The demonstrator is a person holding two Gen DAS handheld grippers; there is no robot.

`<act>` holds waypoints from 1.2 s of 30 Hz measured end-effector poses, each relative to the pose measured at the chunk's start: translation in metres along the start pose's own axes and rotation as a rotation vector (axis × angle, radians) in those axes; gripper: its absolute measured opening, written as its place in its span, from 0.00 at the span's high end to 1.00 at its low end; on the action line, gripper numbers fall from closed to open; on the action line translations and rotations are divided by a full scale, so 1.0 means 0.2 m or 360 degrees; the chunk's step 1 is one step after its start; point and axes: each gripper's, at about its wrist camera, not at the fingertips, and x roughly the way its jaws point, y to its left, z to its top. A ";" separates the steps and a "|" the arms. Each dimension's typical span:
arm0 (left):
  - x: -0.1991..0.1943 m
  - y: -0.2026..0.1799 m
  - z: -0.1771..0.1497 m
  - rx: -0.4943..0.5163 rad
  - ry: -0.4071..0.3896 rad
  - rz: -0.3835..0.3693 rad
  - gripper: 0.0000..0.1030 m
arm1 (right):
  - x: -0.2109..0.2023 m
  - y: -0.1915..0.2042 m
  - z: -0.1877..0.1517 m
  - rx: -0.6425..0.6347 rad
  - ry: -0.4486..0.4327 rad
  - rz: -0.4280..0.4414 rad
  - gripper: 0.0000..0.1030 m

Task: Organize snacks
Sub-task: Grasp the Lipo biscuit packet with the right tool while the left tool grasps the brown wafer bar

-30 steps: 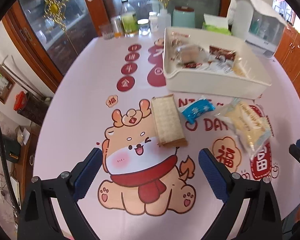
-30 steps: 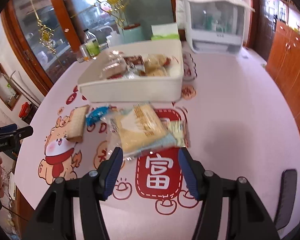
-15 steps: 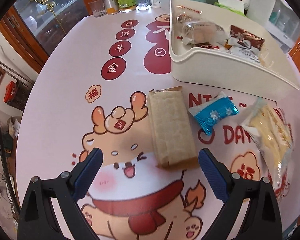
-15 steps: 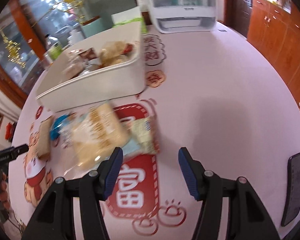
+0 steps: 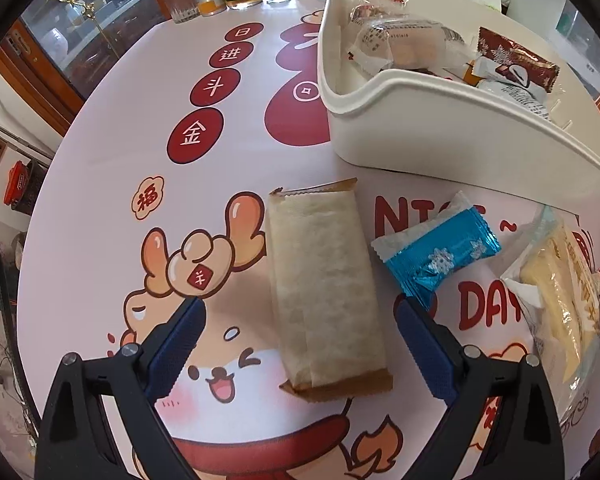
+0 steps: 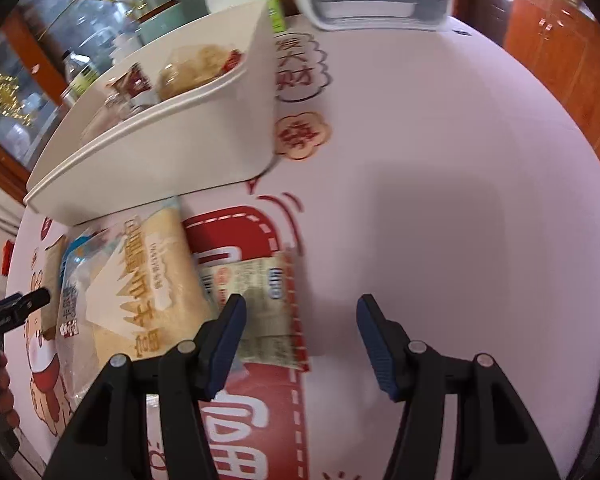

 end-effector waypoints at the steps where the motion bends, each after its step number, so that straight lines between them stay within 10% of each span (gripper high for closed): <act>1: 0.01 0.00 0.00 -0.0003 -0.0002 -0.0001 0.07 | 0.01 0.02 0.00 -0.0015 0.0006 0.0017 0.44; 18: 0.10 0.06 0.03 -0.0097 0.0063 -0.0033 0.07 | 0.07 0.35 -0.04 -0.0395 0.0044 -0.0088 0.36; 26: 0.16 0.11 0.01 -0.0154 0.0101 -0.0081 0.07 | 0.05 0.36 -0.05 -0.0392 -0.0012 -0.0083 0.52; 29: 0.15 0.11 0.01 -0.0143 0.0076 -0.0106 0.17 | 0.03 0.33 -0.07 -0.0354 -0.0015 -0.0071 0.52; 32: 0.11 0.11 -0.01 -0.0076 0.0027 -0.0122 0.48 | 0.02 0.30 -0.09 -0.0307 -0.0013 -0.0058 0.53; 36: 0.10 0.14 -0.04 -0.0100 0.0037 -0.0109 0.49 | -0.01 0.23 -0.12 -0.0246 -0.0001 -0.0033 0.53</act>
